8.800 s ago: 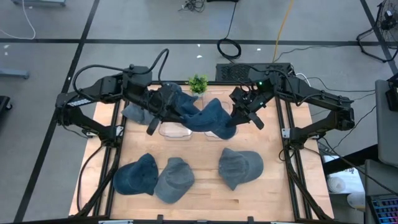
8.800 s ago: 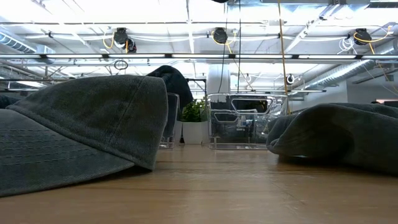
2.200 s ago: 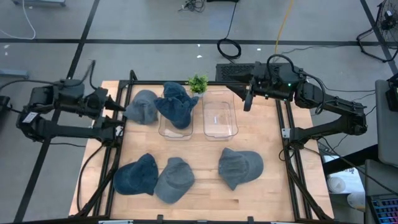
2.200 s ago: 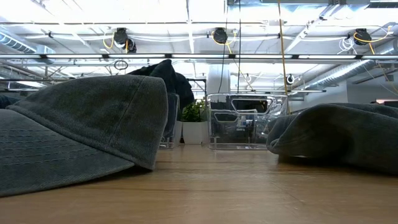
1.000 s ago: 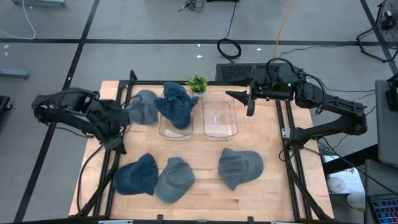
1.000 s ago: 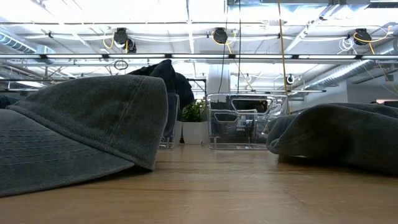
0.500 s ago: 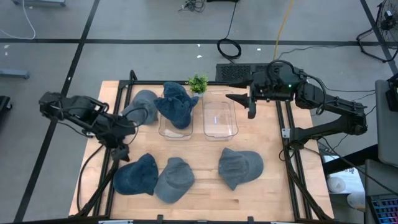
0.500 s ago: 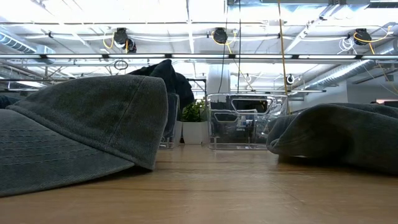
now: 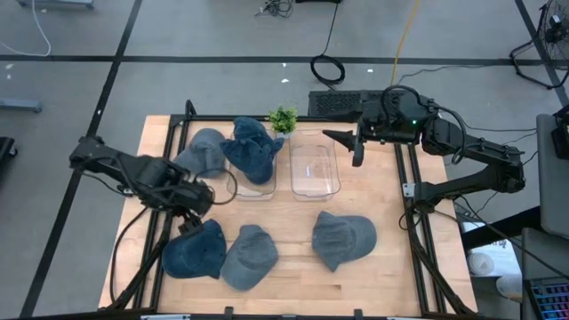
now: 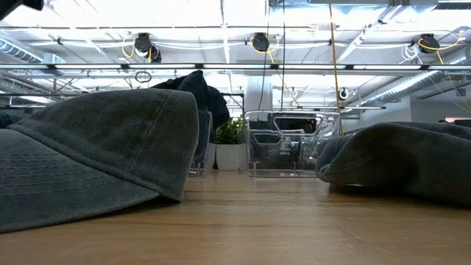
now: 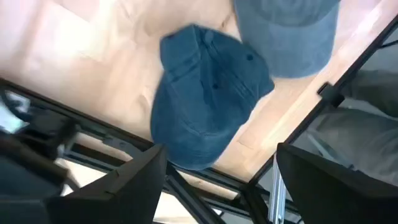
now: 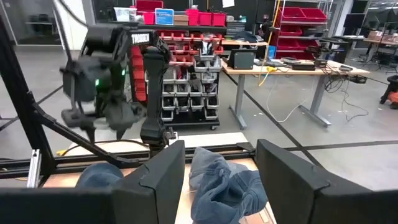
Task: Pick & Place hat
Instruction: Put the blue cap into the left transparent bin
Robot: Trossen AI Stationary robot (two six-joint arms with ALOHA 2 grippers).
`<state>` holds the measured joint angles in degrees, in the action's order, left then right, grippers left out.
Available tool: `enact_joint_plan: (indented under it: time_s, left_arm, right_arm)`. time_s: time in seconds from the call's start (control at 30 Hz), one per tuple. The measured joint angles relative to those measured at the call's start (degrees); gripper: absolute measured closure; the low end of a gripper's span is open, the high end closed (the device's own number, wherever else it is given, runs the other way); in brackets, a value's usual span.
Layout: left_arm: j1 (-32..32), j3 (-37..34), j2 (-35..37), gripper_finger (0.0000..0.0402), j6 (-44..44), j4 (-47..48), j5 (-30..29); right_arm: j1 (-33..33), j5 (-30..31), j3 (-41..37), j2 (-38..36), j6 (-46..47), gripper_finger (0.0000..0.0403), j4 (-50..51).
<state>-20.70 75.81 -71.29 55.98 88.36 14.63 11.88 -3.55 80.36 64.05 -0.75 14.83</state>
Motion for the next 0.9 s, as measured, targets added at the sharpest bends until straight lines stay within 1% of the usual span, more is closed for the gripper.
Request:
enact_joint_plan:
  time_s: [0.13,0.27,0.4,0.5,0.73,0.9]
  left_arm:
    - [-1.08,-6.37,-0.88,0.0090,2.52,-2.79,0.66]
    - [-2.61,-12.50,-0.84,0.0097,7.43,-5.21,0.51]
    - [-4.20,-16.86,-0.86,0.0100,11.26,-11.22,-0.21]
    - [-4.96,-20.02,-0.85,0.0094,12.11,-16.27,-0.36]
    - [-5.69,-27.11,-0.81,0.0078,14.90,-21.75,0.24]
    - [-5.67,-31.87,-0.83,0.0084,14.78,-29.66,2.63]
  right_arm:
    - [0.00,-0.19,0.00,0.00,0.02,0.0218,0.02]
    - [0.00,-1.05,0.00,0.00,-0.01,0.0218,0.04]
    - [0.00,-1.03,0.00,0.00,-1.43,0.0218,0.13]
    - [0.00,-1.03,0.00,0.00,-1.75,0.0218,0.13]
    - [0.00,-1.01,0.00,0.00,-1.69,0.0218,0.11]
    - [0.02,-0.76,0.00,0.00,-2.08,0.0218,0.13]
